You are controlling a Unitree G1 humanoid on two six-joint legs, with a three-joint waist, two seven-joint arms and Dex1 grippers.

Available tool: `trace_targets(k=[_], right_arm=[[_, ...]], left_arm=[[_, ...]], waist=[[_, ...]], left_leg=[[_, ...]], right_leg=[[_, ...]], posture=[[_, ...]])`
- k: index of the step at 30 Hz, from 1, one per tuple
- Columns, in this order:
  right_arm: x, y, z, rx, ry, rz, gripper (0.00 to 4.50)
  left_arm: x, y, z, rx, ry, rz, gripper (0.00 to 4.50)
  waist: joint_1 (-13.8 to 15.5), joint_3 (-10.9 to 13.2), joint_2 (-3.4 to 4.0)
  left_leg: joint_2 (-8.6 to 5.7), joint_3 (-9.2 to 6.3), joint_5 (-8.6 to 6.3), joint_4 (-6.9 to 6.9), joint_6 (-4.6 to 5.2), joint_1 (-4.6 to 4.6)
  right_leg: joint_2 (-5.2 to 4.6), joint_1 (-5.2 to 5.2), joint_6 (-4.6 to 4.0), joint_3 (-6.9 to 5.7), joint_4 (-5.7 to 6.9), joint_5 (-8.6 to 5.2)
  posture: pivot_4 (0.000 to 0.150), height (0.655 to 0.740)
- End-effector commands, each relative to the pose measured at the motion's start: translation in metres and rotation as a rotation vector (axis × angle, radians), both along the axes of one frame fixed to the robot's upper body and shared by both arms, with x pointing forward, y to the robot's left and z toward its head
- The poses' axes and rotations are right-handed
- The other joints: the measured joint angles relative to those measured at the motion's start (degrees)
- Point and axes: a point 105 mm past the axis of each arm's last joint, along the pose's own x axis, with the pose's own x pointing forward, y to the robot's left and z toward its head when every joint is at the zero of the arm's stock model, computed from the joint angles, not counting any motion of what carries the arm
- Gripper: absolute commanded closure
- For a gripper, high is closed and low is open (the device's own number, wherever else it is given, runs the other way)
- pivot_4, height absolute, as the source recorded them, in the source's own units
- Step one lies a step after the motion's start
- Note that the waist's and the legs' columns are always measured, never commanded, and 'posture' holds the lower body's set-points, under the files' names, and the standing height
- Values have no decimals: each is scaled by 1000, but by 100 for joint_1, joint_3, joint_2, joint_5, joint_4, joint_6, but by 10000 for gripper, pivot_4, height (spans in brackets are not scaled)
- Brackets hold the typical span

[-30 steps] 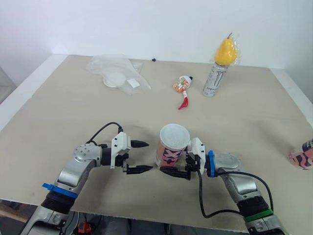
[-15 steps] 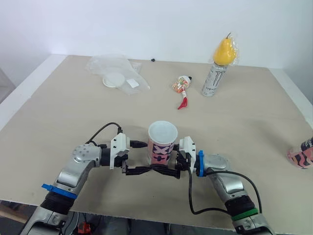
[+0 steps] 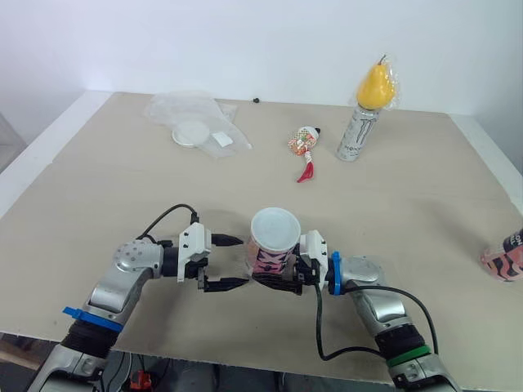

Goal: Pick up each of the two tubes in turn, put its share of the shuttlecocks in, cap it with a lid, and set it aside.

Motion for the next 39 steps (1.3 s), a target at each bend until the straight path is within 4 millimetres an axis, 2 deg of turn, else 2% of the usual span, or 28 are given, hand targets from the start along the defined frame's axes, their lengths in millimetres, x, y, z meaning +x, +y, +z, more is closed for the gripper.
trace_targets(k=[1,5,8,11,14,16,21,23,28,37,38,39], right_arm=[[-3,-11,9,-3,-30,-44,14874],[-1,-37,25,60,-25,-216,14874],[3,-73,39,139,-16,-462,14874],[3,-117,46,211,-3,-746,14874],[0,-172,46,264,0,-1084,14874],[-1,-197,45,281,-5,-1238,14874],[1,-241,37,306,23,-1487,14874],[4,-250,33,304,40,-1526,14874],[12,-256,28,292,61,-1554,14874],[12,-254,10,224,107,-1530,14874],[11,-254,9,216,108,-1529,6047],[11,-254,8,221,112,-1527,5489]], left_arm=[[0,-5,12,-24,-48,-22,0],[-6,-13,12,-30,-38,-67,0],[-10,-16,11,-28,-27,-102,0],[-10,-20,12,-30,-20,-125,0],[-10,-24,14,-36,-18,-142,0],[-9,-26,14,-39,-18,-146,0],[-10,-30,13,-50,-13,-145,0],[-11,-31,12,-52,-11,-144,0],[-12,-31,10,-52,-11,-134,0],[-6,-30,12,-52,-27,-111,0],[-6,-30,12,-52,-27,-110,0],[-6,-30,12,-51,-28,-110,0]], waist=[[12,0,0],[22,0,0],[24,0,0],[23,0,0],[26,0,0],[19,-1,2],[-8,-2,6],[-10,-3,8],[-7,-4,18],[-8,-5,18],[-8,-5,18],[-7,-5,18]], left_leg=[[-2,-1,0,0,0,0],[-8,-2,0,-1,0,-5],[-7,-3,0,-1,0,-6],[-5,-3,0,-1,0,-2],[-5,-1,0,0,0,-3],[-5,2,2,0,0,-3],[0,7,5,-1,3,2],[1,8,5,-1,4,2],[-5,8,7,-2,7,-1],[-6,7,7,-2,7,-1],[-6,7,7,-2,7,0],[-6,7,7,-2,7,0]], right_leg=[[-1,1,1,0,0,0],[-6,0,1,1,-1,-1],[-6,-1,-1,0,1,-1],[-4,-1,0,0,3,-2],[-4,-1,2,1,3,-3],[-6,-2,5,3,3,-1],[-3,-5,7,6,3,0],[-1,-4,6,7,3,1],[-3,-4,4,13,3,2],[-3,-2,6,14,3,2],[-2,-1,6,14,3,2],[-2,-1,6,14,3,2]], posture=[[1500,7400],[1500,7400],[1500,7400],[1500,7400],[1500,7400],[1500,7400],[1500,7400],[1500,7400],[1500,7400],[1500,7400],[1500,7400],[1500,7400]])
